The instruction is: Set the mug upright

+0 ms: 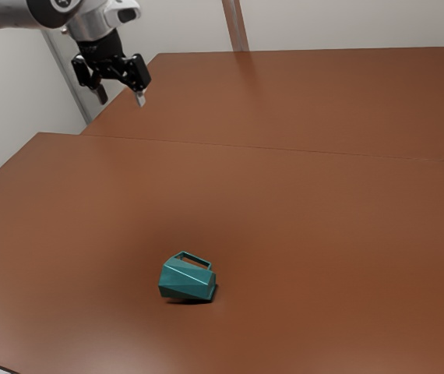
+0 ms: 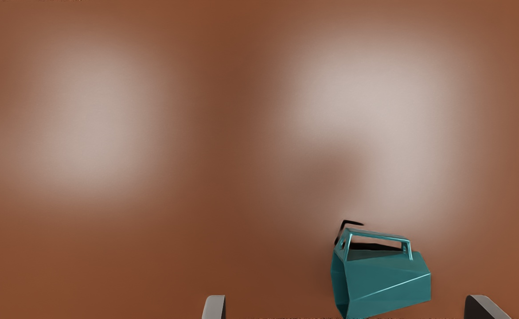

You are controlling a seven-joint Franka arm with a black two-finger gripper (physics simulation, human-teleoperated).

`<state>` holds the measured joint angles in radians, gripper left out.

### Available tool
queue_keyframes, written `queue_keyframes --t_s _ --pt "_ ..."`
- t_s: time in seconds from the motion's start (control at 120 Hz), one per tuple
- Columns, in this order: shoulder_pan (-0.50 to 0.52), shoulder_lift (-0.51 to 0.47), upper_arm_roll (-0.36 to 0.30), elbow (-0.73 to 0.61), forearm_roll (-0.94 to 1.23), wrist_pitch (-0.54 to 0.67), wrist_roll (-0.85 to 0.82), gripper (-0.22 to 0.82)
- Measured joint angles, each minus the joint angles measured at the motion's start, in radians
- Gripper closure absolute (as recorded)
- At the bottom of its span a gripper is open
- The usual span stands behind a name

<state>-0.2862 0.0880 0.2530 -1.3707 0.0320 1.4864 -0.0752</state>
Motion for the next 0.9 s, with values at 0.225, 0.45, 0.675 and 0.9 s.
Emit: queue_keyframes --t_s 0.225,0.45,0.675,0.9 --pt "-0.027 -0.19 0.035 -0.373 -0.161 0.077 0.02 0.02" --pt "0.335 -0.273 0.048 -0.893 -0.559 0.281 0.206 0.02" --pt "0.362 -0.214 0.048 -1.096 -0.894 0.421 0.485 0.02" --pt "0.288 -0.192 0.044 -1.168 -1.032 0.475 0.698 0.02"
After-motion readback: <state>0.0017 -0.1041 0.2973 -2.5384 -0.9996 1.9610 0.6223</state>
